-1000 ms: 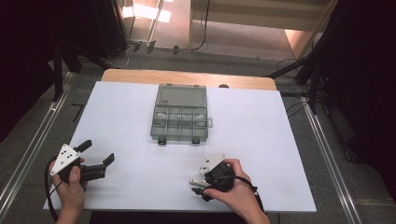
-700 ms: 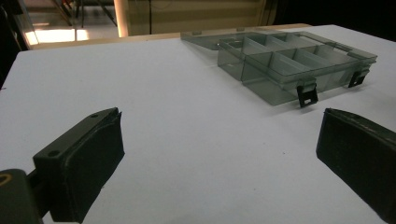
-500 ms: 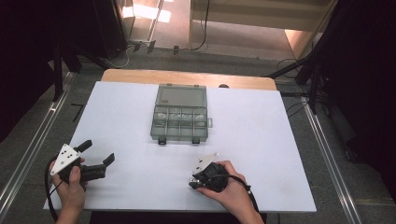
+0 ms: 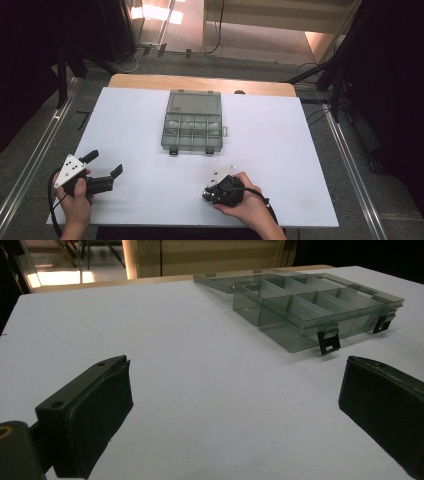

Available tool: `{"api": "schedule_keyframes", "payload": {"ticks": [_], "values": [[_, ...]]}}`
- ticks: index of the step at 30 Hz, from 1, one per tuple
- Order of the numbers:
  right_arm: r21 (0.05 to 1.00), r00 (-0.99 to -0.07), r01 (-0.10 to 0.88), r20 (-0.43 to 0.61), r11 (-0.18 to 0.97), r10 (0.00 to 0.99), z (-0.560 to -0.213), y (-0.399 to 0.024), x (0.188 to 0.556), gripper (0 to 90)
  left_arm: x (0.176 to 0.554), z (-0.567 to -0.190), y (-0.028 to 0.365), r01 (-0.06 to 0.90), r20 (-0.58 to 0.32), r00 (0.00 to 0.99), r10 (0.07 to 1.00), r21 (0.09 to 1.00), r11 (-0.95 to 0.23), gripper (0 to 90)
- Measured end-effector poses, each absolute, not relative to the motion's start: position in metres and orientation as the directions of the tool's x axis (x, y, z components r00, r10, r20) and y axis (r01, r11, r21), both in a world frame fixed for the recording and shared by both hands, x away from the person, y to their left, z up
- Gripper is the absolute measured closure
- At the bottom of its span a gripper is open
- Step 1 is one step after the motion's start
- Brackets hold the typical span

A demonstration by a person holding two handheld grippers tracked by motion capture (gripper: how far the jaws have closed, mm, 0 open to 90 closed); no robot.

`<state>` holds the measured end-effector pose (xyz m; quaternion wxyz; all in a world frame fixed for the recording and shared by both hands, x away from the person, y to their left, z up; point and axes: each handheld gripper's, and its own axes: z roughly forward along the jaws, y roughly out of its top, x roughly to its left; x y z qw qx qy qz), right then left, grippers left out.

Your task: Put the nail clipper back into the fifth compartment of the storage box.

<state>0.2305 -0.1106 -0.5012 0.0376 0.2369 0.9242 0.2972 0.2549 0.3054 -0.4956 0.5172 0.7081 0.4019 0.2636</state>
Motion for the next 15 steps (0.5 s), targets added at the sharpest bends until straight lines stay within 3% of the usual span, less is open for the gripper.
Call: {"api": "schedule_keyframes", "payload": {"ticks": [6,15], "values": [[0.573,-0.887,0.394,0.033,0.719,0.461,-0.5013,-0.1089,0.2269,79.1,0.2547,-0.4956,0.3057,0.298,-0.045,0.536,0.843,0.944,-0.139,0.4],[0.578,-0.866,0.432,0.053,0.692,0.497,-0.5005,-0.1096,0.2253,79.4,0.2542,-0.4956,0.3064,0.298,-0.046,0.531,0.846,0.945,-0.135,0.4]]}}
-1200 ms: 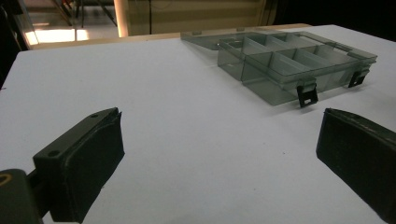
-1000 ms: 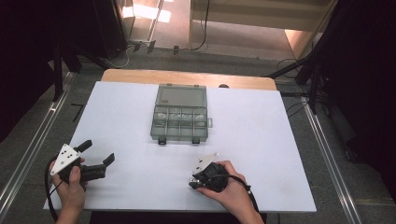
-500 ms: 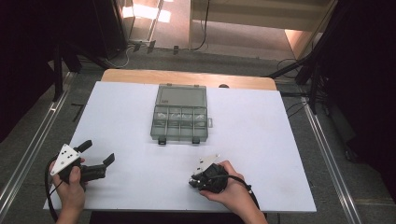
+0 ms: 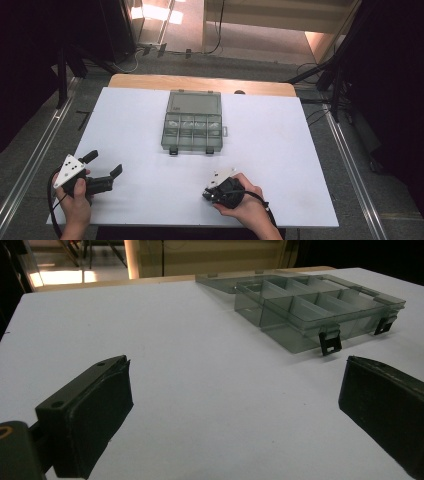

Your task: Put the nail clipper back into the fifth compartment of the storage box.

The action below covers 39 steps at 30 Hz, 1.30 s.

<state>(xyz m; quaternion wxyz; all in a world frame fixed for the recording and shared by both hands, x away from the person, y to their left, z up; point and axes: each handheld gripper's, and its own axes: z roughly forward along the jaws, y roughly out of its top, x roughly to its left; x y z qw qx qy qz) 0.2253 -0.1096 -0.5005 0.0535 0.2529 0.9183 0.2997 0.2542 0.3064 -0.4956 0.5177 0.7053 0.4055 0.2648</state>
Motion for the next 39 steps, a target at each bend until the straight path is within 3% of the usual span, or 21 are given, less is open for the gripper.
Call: {"api": "schedule_keyframes", "payload": {"ticks": [18,39], "values": [[0.636,-0.847,0.464,0.114,0.617,0.52,-0.486,-0.118,0.23,79.5,0.254,-0.496,0.305,0.297,-0.044,0.527,0.849,0.945,-0.136,0.4],[0.697,-0.832,0.456,0.113,0.553,0.543,-0.467,-0.111,0.243,79.5,0.254,-0.497,0.305,0.298,-0.043,0.528,0.848,0.945,-0.137,0.4]]}}
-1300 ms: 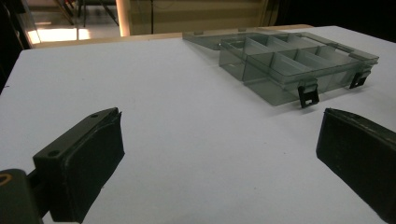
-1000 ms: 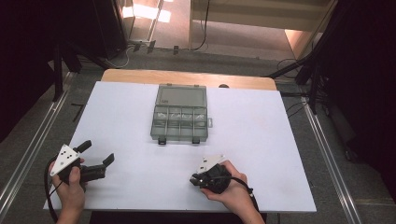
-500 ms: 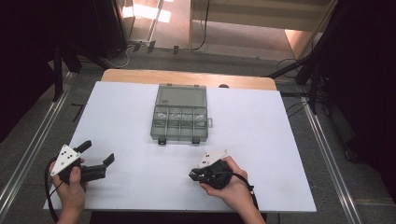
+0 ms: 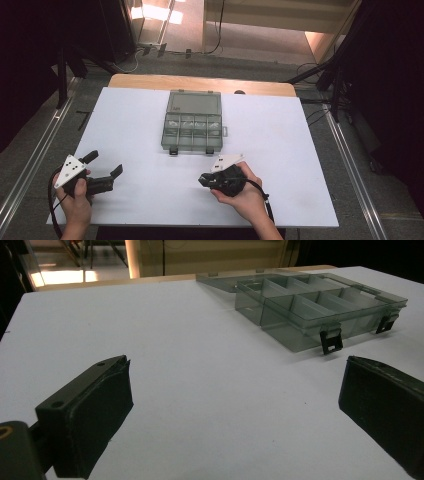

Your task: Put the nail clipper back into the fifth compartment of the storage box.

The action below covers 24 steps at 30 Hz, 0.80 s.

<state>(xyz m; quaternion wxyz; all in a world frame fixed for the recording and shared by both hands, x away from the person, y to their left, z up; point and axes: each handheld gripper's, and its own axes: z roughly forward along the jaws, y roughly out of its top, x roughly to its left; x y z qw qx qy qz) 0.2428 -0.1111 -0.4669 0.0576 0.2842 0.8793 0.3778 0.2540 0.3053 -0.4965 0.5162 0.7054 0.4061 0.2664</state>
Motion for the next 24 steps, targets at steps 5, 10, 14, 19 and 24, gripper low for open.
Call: {"api": "schedule_keyframes", "payload": {"ticks": [5,10,14,19,24], "values": [[0.707,-0.828,0.456,0.114,0.541,0.549,-0.461,-0.107,0.247,79.5,0.254,-0.496,0.305,0.298,-0.045,0.529,0.847,0.945,-0.136,0.4],[0.713,-0.823,0.459,0.116,0.53,0.556,-0.458,-0.104,0.253,79.5,0.254,-0.496,0.305,0.298,-0.046,0.53,0.847,0.945,-0.135,0.4],[0.727,-0.817,0.461,0.125,0.509,0.562,-0.455,-0.101,0.258,79.5,0.254,-0.496,0.306,0.298,-0.046,0.531,0.846,0.945,-0.135,0.4],[0.737,-0.811,0.466,0.135,0.489,0.569,-0.45,-0.097,0.266,79.5,0.254,-0.496,0.306,0.299,-0.047,0.531,0.846,0.945,-0.135,0.4],[0.745,-0.805,0.471,0.144,0.473,0.575,-0.446,-0.092,0.273,79.5,0.254,-0.496,0.306,0.298,-0.048,0.532,0.845,0.945,-0.134,0.4]]}}
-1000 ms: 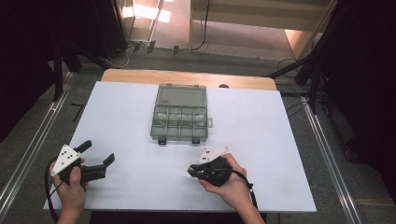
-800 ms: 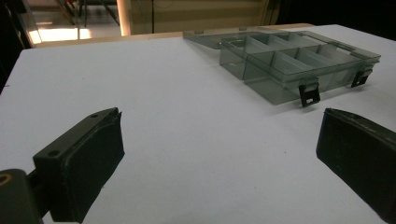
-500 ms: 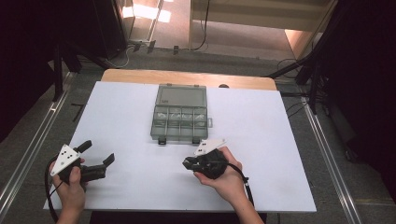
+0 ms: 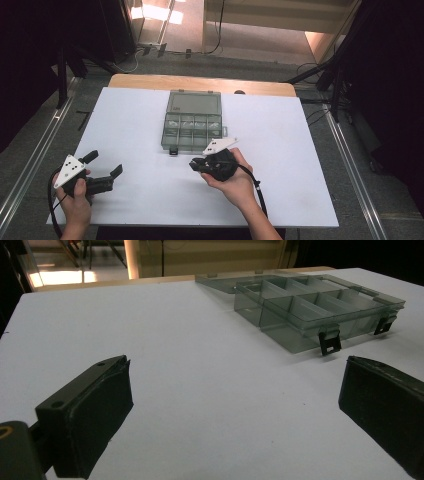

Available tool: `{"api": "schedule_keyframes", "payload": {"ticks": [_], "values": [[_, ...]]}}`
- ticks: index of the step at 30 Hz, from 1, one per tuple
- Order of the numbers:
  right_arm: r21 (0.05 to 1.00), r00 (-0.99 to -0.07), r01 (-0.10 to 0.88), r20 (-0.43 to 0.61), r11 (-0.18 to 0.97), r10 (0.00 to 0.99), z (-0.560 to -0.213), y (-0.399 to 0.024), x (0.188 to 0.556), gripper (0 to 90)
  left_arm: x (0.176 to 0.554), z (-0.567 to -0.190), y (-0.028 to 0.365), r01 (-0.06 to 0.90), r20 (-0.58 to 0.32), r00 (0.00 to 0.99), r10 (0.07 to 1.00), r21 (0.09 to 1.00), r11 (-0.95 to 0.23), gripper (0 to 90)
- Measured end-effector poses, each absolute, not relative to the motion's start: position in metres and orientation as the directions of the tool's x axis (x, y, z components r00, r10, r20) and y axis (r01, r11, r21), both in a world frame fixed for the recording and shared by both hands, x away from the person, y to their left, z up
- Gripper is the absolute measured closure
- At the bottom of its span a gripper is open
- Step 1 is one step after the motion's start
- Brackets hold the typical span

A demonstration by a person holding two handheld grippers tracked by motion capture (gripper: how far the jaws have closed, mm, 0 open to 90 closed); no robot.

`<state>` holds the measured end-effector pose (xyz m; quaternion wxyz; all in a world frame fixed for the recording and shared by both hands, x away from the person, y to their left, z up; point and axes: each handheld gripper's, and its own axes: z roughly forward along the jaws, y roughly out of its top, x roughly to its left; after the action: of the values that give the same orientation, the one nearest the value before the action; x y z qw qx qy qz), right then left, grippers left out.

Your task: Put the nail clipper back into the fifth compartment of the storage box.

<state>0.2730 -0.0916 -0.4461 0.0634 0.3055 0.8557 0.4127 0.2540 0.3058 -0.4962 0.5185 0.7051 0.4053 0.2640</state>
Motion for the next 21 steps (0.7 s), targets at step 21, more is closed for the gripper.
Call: {"api": "schedule_keyframes", "payload": {"ticks": [21], "values": [[0.762,-0.787,0.482,0.159,0.432,0.596,-0.443,-0.071,0.297,79.4,0.253,-0.495,0.306,0.279,-0.05,0.551,0.833,0.952,-0.128,0.4]]}}
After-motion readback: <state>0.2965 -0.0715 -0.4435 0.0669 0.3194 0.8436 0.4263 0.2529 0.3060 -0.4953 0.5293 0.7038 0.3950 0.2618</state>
